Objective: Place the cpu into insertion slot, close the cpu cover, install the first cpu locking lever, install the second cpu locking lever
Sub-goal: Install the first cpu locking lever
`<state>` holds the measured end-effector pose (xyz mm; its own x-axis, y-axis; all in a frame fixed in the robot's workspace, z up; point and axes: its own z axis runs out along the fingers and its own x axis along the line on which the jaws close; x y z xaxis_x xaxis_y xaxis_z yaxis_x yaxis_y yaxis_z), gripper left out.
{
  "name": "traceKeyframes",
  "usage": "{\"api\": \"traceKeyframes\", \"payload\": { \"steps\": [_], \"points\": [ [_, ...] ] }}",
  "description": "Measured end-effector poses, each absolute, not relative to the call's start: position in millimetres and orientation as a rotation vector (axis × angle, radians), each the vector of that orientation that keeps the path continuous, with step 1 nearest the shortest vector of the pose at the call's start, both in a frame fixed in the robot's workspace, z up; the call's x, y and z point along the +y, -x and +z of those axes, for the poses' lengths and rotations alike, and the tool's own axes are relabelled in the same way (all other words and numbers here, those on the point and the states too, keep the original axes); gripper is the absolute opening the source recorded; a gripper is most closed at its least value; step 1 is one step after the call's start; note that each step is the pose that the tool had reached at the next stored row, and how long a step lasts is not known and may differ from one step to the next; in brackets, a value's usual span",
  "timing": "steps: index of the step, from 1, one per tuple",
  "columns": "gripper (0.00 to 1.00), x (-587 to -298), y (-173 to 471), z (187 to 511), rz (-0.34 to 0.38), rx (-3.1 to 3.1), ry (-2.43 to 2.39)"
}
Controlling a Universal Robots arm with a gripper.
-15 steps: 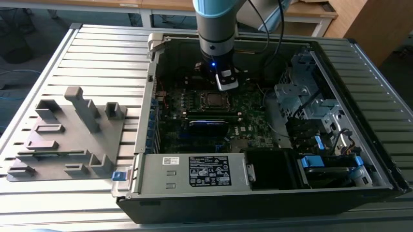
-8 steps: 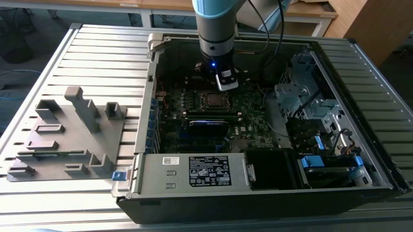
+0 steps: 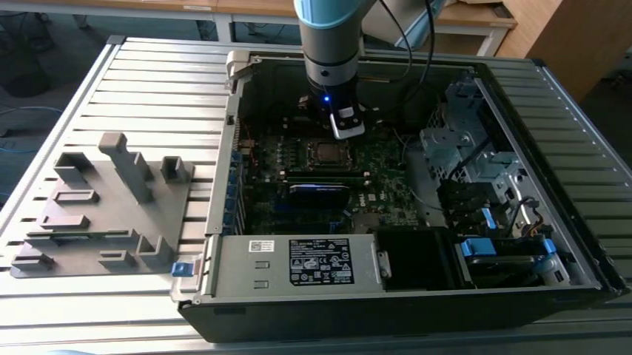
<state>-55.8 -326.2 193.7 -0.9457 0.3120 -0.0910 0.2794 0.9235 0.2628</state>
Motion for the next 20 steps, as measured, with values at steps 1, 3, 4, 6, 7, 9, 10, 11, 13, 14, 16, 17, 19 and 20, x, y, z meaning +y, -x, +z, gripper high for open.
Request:
{"api": "traceKeyframes", "payload": {
  "steps": [1, 3, 4, 6, 7, 9, 10, 11, 13, 14, 16, 17, 19, 20],
  "points": [
    [0.11, -326.1, 55.8, 193.7, 0.375, 2.952, -0.456],
    [0.11, -325.8, 55.9, 193.6, 0.376, 2.952, -0.456],
    [0.11, -325.8, 55.9, 193.6, 0.377, 2.952, -0.456],
    [0.11, -325.8, 55.9, 193.6, 0.378, 2.951, -0.456],
    [0.11, -325.8, 55.9, 193.5, 0.378, 2.951, -0.456],
    [0.11, -325.8, 55.9, 193.1, 0.378, 2.947, -0.455],
    [0.11, -325.9, 55.9, 192.9, 0.378, 2.946, -0.454],
    [0.11, -325.9, 55.9, 192.6, 0.379, 2.945, -0.454],
    [0.11, -326.2, 55.9, 192.3, 0.379, 2.943, -0.453],
    [0.11, -326.4, 55.9, 192.2, 0.379, 2.943, -0.453],
    [0.11, -326.7, 55.9, 192.1, 0.379, 2.943, -0.452],
    [0.11, -326.8, 55.9, 192.1, 0.379, 2.943, -0.451],
    [0.11, -327.2, 55.9, 192.1, 0.379, 2.943, -0.450],
    [0.11, -327.2, 55.9, 192.1, 0.379, 2.943, -0.450]
  ]
}}
